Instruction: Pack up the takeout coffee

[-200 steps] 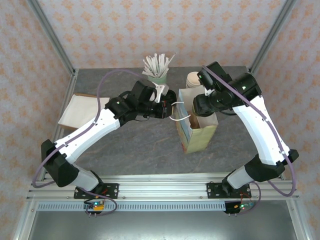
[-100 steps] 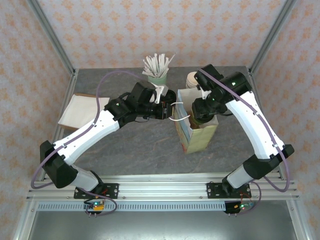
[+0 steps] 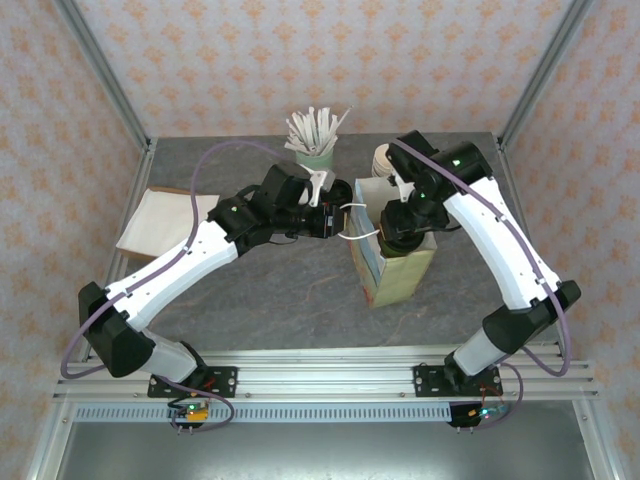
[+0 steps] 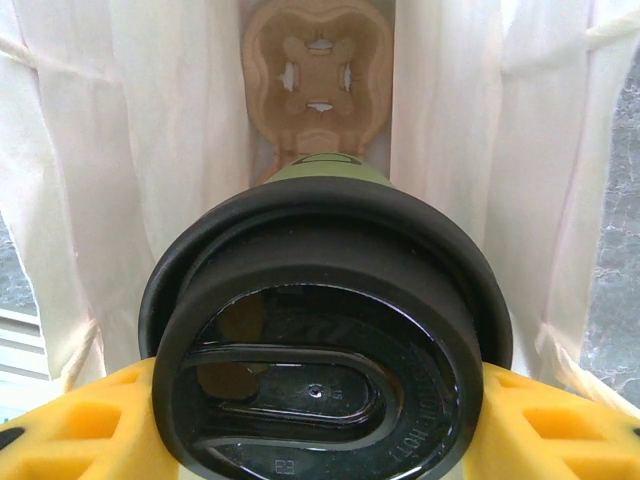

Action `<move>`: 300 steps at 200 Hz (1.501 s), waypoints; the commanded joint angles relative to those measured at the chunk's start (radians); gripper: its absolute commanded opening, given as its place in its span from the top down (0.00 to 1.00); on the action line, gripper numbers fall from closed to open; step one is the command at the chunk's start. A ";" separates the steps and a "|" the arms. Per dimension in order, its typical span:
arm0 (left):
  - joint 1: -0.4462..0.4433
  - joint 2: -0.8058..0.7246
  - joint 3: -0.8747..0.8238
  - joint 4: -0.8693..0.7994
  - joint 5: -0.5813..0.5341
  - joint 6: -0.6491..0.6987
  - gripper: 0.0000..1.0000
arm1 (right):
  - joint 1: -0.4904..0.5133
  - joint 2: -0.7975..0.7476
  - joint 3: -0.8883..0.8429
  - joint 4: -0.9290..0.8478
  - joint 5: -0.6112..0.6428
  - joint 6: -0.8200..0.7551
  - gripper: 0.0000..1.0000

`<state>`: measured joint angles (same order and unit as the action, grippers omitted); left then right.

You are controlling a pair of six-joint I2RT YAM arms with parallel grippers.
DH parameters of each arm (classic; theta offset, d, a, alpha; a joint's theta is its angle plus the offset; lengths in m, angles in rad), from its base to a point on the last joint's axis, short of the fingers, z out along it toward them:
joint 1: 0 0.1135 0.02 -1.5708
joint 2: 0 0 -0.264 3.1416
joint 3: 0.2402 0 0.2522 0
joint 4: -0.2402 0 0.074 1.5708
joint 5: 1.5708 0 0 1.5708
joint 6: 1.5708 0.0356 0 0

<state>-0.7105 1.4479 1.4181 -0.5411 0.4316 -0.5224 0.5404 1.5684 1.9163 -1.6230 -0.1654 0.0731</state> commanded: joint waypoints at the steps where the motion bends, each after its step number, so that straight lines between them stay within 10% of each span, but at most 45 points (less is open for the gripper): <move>1: -0.010 -0.024 0.002 -0.003 -0.031 0.022 0.80 | -0.001 0.013 -0.004 -0.070 -0.005 -0.024 0.44; 300: -0.026 -0.021 0.025 -0.035 -0.054 0.045 0.80 | -0.025 0.074 -0.064 -0.049 -0.045 -0.059 0.43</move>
<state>-0.7269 1.4479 1.4185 -0.5568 0.4049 -0.4957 0.5182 1.6329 1.8748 -1.6230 -0.2108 0.0235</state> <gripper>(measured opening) 0.200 0.601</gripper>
